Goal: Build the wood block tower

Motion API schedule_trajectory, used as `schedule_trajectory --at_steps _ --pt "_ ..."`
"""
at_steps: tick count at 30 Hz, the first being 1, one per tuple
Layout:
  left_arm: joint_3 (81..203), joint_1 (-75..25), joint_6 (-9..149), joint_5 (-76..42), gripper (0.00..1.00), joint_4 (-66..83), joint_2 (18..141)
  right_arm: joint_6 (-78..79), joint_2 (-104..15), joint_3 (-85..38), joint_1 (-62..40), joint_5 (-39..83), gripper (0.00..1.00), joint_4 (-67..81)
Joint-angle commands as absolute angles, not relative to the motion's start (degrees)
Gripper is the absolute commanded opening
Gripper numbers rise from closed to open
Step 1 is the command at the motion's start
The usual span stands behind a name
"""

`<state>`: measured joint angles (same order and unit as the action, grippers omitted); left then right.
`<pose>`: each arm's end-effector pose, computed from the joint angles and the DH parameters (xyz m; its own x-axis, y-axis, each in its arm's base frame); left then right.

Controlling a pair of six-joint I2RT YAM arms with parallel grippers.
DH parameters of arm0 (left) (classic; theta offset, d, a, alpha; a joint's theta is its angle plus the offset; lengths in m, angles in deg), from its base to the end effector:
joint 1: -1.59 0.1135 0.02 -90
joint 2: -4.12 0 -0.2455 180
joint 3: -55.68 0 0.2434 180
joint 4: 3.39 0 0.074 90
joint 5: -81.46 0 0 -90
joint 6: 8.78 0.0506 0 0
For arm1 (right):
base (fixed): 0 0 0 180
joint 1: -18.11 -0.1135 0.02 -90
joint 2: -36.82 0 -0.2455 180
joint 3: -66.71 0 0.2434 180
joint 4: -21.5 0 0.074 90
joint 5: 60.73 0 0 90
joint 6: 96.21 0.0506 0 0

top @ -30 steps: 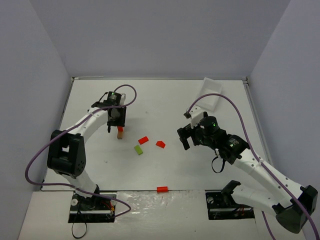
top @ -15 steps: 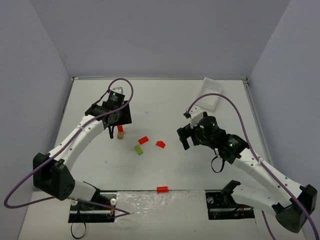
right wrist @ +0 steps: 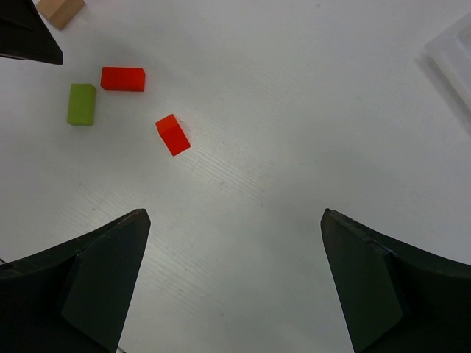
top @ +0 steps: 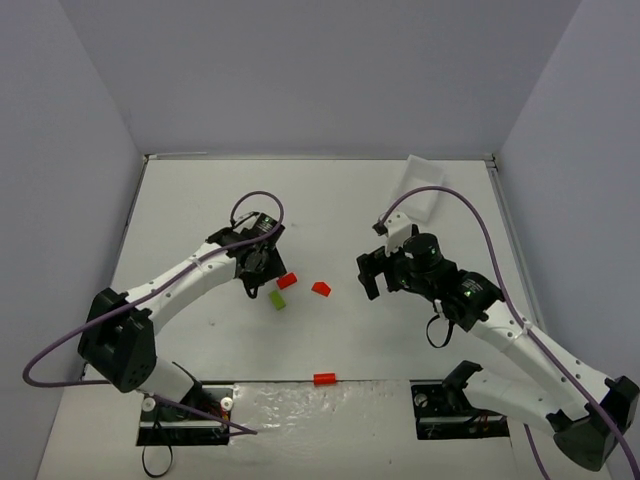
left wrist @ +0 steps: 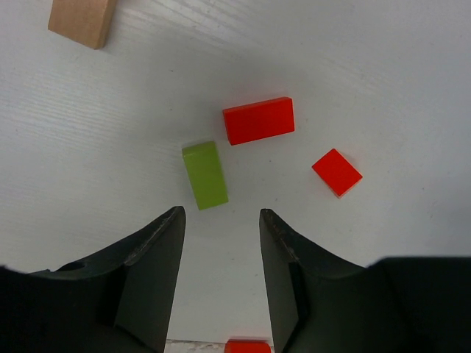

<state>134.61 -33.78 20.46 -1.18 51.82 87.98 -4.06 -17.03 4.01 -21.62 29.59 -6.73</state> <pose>0.2468 -0.1673 0.2290 -0.8010 -0.4927 -0.3401 -0.3621 0.8511 -0.3802 0.1795 0.1489 0.3078 -0.2788 -0.1830 -0.9427 -0.6251 0.7798 0.0335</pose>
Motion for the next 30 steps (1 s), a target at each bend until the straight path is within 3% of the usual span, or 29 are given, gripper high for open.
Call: schedule_trajectory --at_steps 1,14,17,30 --pt "135.2 -33.9 16.5 0.6 0.42 52.1 83.3 -2.0 -19.6 3.3 -21.4 25.7 1.0 -4.0" --pt "131.7 -29.1 19.1 2.7 0.56 59.9 61.5 7.0 -42.9 -2.4 -35.0 27.8 0.94 8.7" --pt "132.2 -25.8 20.1 0.6 0.61 62.6 57.6 7.7 -48.4 -4.3 -36.7 29.1 0.89 11.8" --pt "136.1 -19.5 23.9 -5.9 0.63 68.7 55.9 8.6 -67.7 -11.1 -45.2 36.0 0.61 22.2"
